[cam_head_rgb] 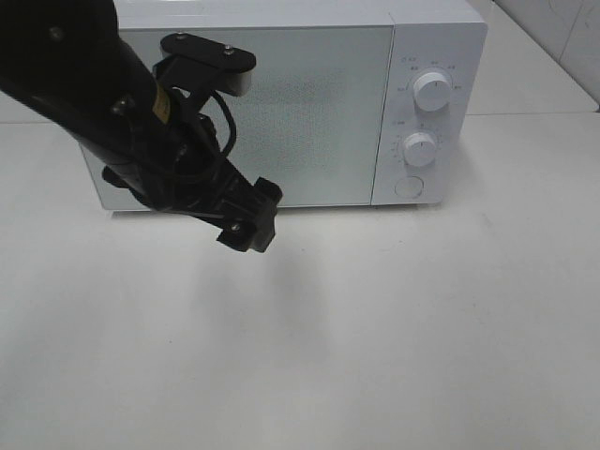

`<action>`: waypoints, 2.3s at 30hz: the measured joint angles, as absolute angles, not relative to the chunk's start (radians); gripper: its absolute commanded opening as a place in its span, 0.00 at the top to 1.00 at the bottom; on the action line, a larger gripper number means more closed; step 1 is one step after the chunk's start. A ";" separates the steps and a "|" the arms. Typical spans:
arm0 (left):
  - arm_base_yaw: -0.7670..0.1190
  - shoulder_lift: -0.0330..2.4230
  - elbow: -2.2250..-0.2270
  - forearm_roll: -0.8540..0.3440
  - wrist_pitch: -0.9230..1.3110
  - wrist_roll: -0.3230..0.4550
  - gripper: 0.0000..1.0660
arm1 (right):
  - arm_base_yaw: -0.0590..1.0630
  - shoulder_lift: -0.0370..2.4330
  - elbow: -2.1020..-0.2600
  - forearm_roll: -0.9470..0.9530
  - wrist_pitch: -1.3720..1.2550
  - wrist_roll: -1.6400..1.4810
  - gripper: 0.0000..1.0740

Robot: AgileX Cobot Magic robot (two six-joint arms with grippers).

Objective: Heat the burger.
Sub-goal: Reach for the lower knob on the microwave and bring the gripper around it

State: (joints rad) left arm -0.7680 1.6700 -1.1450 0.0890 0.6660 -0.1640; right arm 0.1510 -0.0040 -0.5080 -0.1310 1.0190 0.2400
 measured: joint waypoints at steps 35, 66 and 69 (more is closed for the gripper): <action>-0.130 1.122 -0.895 -0.126 1.013 0.058 0.08 | 0.151 -0.004 -0.508 -0.131 1.019 0.240 0.38; -0.126 0.374 -0.503 -0.040 1.041 0.060 0.08 | 0.151 -0.004 -0.508 -0.131 1.019 0.240 0.38; -0.126 0.305 -0.503 -0.040 1.041 0.060 0.08 | 0.151 -0.004 -0.508 -0.131 1.019 0.240 0.38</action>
State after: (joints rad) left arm -0.1260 0.3050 -0.5030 -0.0400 1.0410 0.0600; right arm 0.1510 -0.0040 -0.5080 -0.1310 1.0190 0.2400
